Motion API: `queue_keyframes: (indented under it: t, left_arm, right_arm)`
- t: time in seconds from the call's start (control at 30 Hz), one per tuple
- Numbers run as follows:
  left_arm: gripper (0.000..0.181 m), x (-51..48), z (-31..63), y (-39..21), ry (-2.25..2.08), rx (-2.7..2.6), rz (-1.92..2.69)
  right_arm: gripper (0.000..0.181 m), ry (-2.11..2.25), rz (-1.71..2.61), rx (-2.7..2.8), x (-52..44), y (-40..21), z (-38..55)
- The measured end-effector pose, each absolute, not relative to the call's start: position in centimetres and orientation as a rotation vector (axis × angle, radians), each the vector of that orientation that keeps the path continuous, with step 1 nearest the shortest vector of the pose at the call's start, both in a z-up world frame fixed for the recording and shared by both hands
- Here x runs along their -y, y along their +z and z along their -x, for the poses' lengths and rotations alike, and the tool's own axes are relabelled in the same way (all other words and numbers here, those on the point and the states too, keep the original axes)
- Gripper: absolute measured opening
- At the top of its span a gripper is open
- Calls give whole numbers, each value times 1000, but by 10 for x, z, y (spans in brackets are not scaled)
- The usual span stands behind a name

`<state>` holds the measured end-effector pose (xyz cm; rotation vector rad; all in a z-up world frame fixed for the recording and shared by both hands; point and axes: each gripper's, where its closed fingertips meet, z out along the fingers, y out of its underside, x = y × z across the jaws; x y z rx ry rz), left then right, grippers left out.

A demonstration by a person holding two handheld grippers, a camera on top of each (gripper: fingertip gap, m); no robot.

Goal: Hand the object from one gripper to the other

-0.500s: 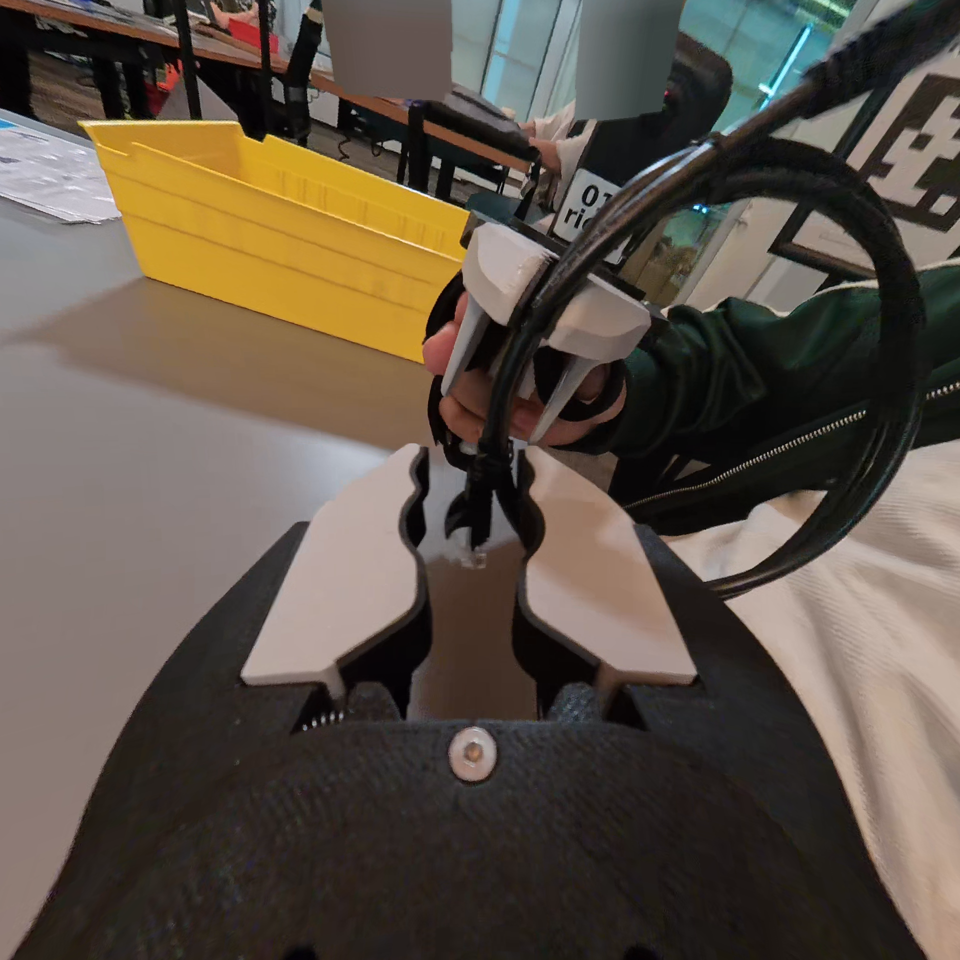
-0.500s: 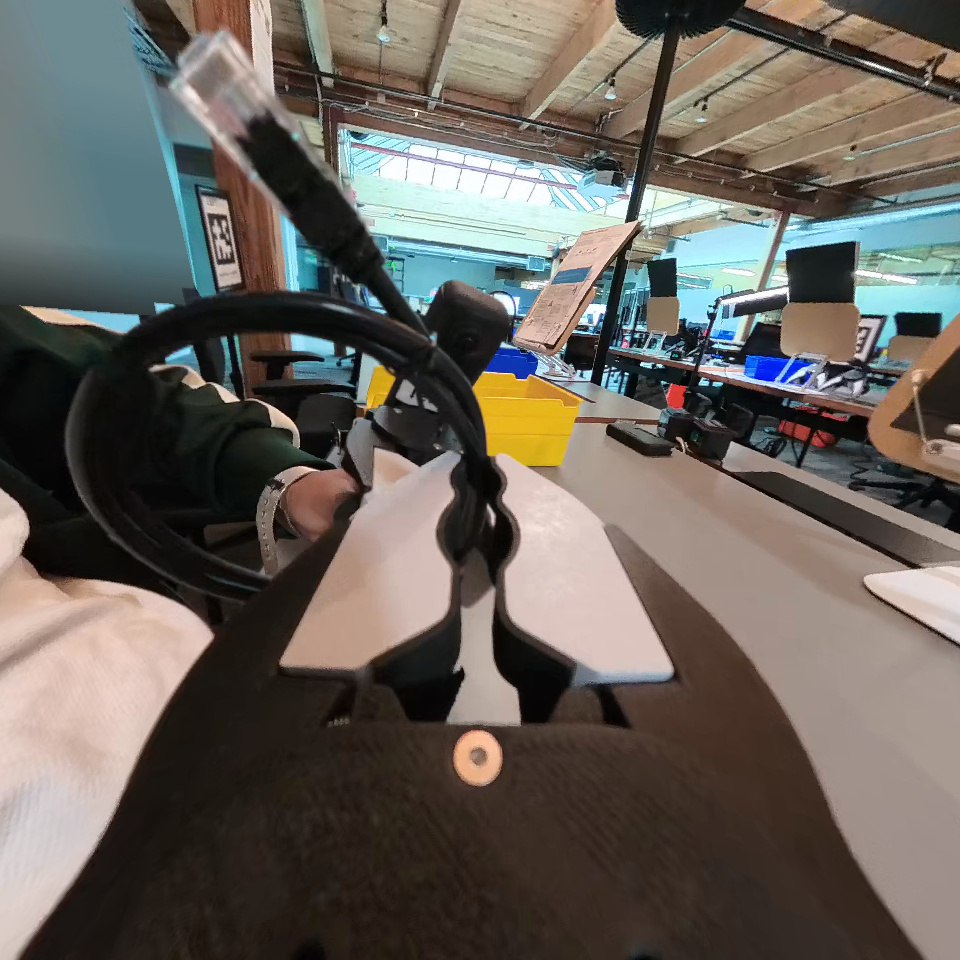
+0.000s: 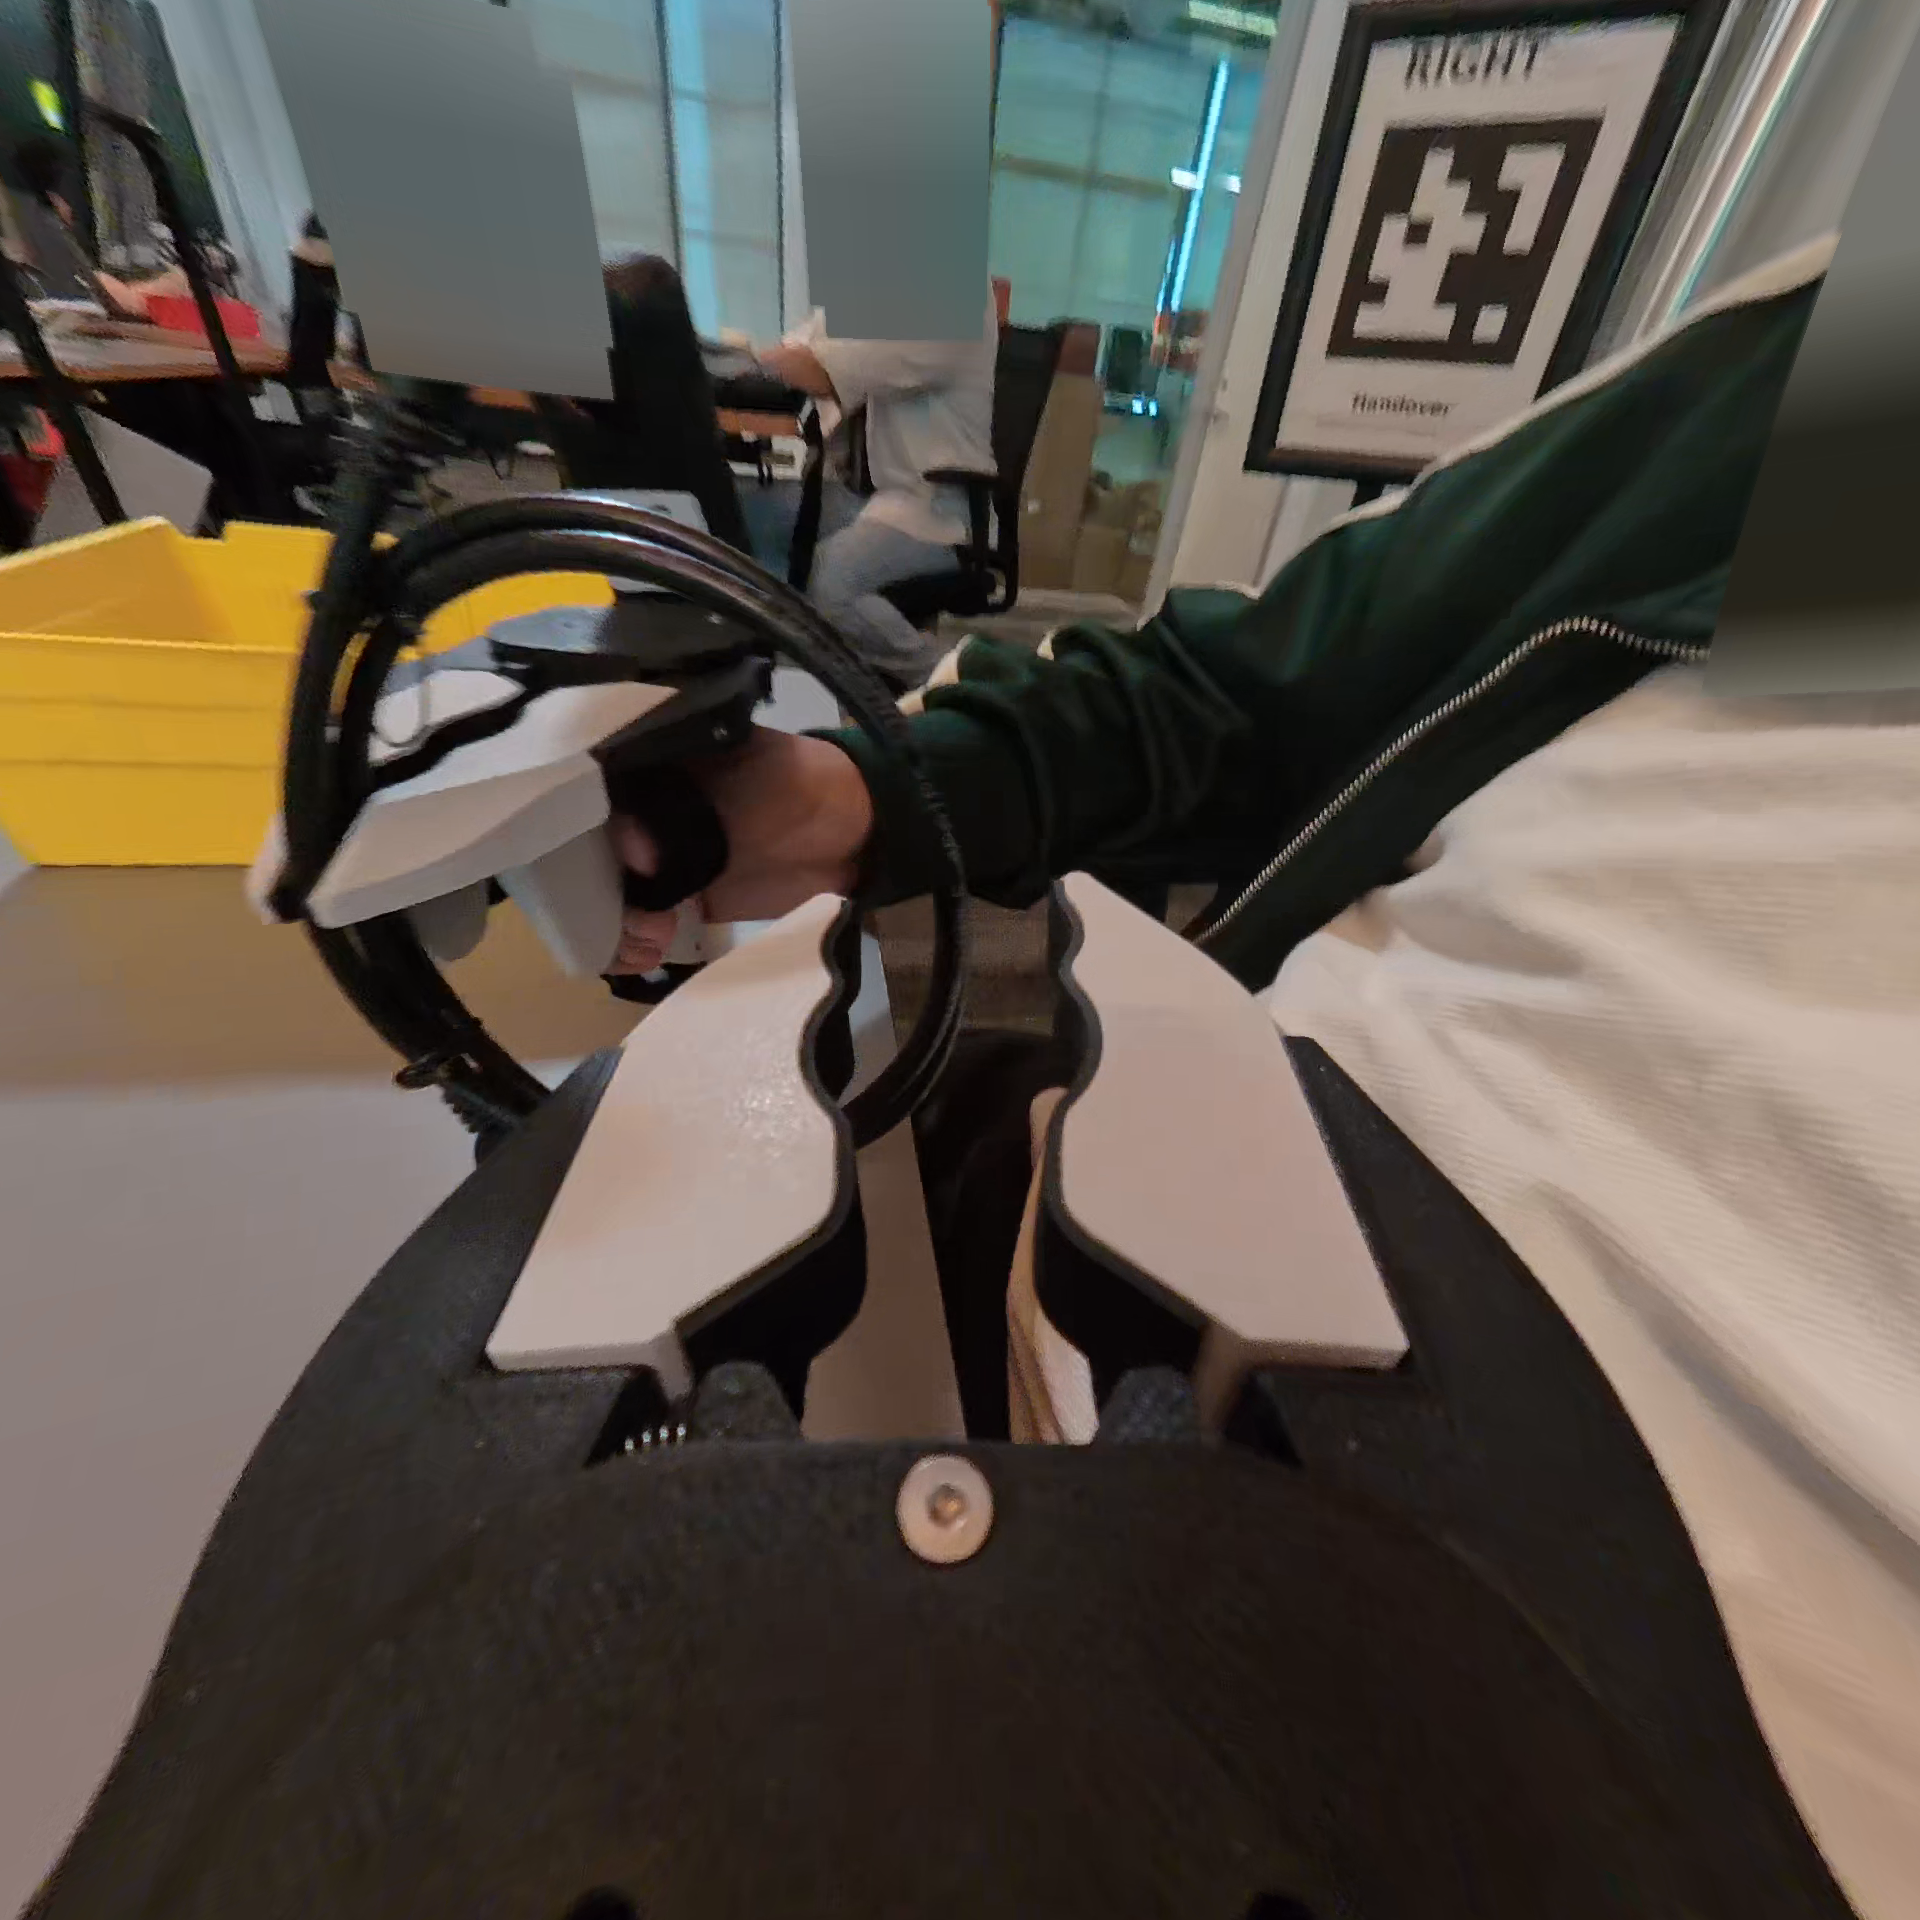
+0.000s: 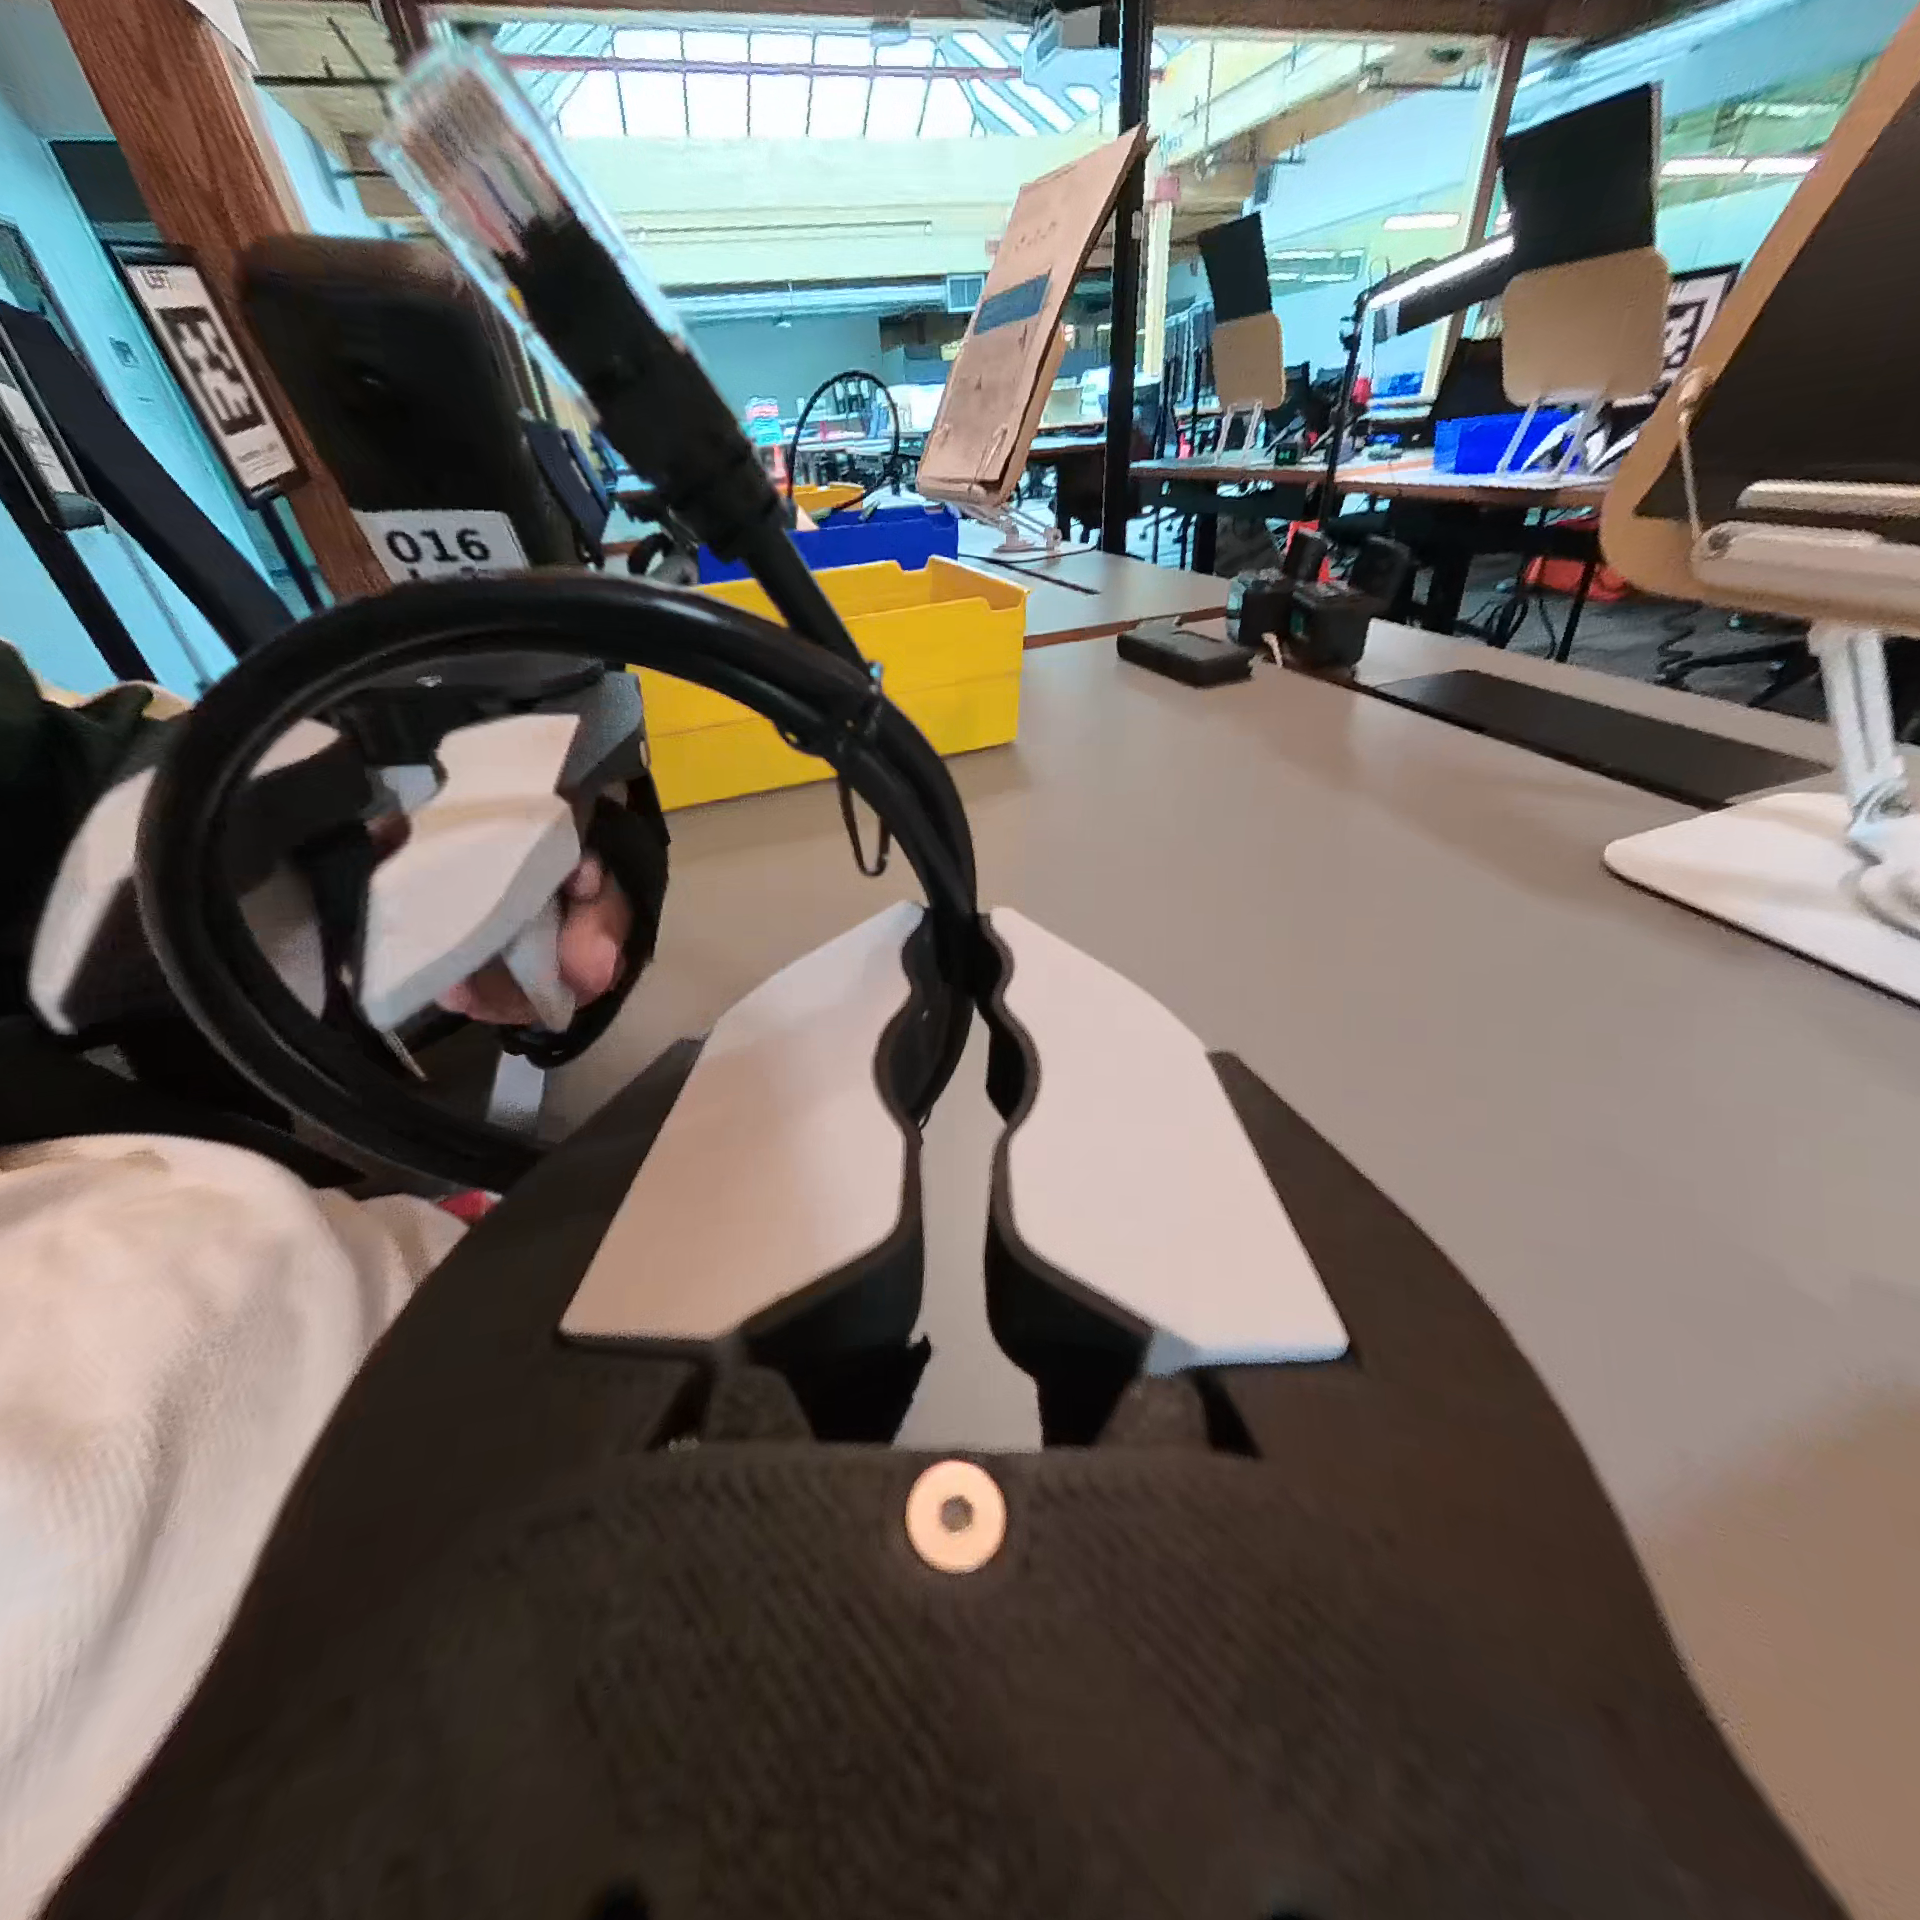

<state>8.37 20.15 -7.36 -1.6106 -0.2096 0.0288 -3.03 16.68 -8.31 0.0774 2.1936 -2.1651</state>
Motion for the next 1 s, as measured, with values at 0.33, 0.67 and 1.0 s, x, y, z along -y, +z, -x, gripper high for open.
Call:
queue_keyframes:
  t: [0.33,0.67,1.0]
  left_arm:
    - [6,-216,-91,-89,58,169,1708]
    - [5,-201,-76,-71,110,248,1618]
    - [5,-165,-49,-60,197,361,1545]
  right_arm:
    - [8,-2034,-140,-2134,-162,-90,22]
    - [74,-2105,-484,-1849,-173,-77,56]
    - [72,-2086,-421,-1912,-167,-82,46]
